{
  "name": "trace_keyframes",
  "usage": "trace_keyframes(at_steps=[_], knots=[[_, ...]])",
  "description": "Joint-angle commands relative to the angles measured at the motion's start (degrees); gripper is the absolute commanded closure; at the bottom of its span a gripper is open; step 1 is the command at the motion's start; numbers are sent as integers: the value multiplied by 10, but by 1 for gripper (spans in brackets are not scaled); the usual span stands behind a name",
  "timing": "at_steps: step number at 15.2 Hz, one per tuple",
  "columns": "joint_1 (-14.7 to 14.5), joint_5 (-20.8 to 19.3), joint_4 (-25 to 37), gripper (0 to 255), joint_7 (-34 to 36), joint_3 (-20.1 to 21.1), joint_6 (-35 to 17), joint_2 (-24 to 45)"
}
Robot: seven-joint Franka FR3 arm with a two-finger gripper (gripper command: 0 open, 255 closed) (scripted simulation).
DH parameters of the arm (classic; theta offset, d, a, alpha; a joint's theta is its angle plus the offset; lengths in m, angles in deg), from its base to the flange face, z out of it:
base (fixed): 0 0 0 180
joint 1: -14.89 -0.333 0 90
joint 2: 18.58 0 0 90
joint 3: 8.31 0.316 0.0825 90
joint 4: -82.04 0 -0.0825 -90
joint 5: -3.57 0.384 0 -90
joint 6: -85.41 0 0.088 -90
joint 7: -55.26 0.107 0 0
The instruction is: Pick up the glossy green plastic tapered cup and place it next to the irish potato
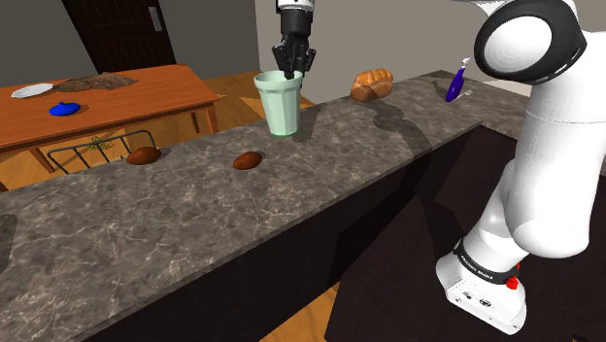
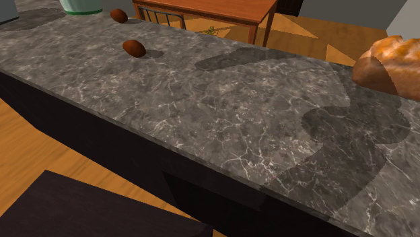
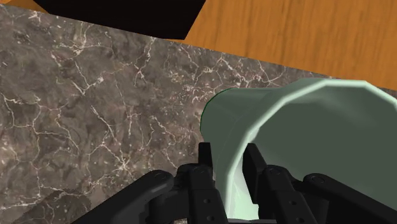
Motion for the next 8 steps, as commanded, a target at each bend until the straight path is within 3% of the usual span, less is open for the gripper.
trace_keyframes(at_steps=[1,8], knots=[[-7,2,4,255,11,4,-7,8],[-13,-3,-74,255,-1,4,-68,-9]])
